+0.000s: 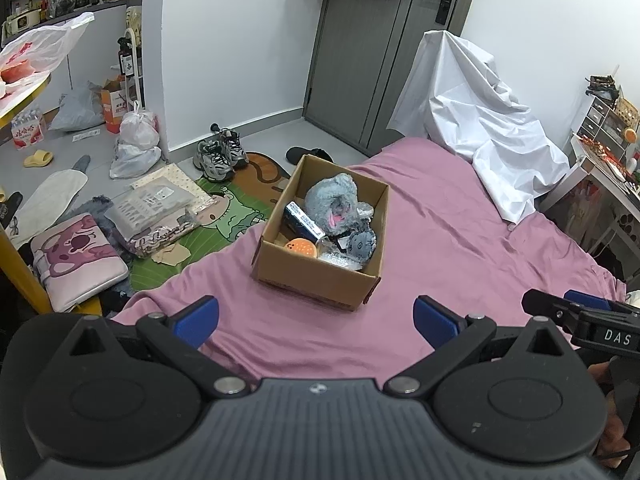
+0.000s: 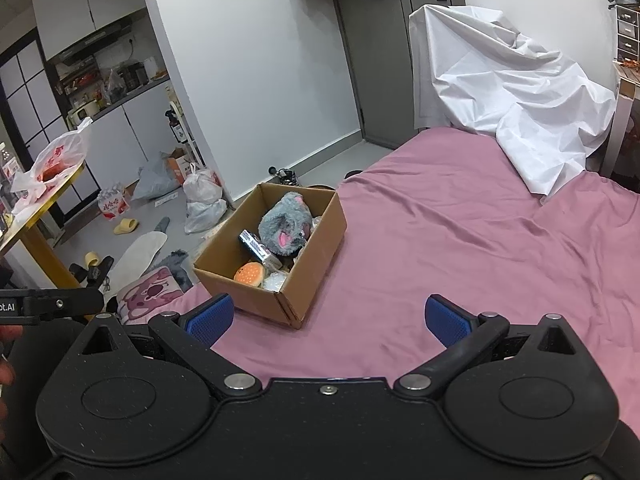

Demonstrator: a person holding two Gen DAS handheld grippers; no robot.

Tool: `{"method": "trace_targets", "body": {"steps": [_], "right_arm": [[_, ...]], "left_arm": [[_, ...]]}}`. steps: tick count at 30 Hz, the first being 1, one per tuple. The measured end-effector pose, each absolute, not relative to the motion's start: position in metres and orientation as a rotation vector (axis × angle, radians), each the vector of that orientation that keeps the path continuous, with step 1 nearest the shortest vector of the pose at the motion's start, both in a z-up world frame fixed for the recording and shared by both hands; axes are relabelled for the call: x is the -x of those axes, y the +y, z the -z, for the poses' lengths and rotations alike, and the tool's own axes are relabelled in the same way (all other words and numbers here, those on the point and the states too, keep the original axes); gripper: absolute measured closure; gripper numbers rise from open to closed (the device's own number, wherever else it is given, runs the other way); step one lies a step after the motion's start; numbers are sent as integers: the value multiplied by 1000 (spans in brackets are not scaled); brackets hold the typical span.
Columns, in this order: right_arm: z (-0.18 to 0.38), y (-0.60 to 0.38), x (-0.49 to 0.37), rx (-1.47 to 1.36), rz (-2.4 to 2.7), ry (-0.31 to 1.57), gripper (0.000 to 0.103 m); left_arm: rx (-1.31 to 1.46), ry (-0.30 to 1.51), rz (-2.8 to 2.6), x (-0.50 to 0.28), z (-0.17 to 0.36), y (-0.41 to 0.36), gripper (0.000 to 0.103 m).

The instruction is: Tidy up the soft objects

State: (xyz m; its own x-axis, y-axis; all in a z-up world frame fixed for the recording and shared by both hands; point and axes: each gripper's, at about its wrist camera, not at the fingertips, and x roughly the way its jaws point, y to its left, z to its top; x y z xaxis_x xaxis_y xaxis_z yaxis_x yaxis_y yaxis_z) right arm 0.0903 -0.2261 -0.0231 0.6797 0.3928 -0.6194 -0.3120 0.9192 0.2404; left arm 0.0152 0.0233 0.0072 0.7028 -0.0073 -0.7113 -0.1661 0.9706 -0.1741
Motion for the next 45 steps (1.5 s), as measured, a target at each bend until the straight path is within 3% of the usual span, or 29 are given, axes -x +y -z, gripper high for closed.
{"method": "trace_targets", "body": {"steps": [45], "right_arm": [[23,-227,-85,-159,-464,713,0]], "left_arm": [[220,800,-108,-11,-4,28,1]]}}
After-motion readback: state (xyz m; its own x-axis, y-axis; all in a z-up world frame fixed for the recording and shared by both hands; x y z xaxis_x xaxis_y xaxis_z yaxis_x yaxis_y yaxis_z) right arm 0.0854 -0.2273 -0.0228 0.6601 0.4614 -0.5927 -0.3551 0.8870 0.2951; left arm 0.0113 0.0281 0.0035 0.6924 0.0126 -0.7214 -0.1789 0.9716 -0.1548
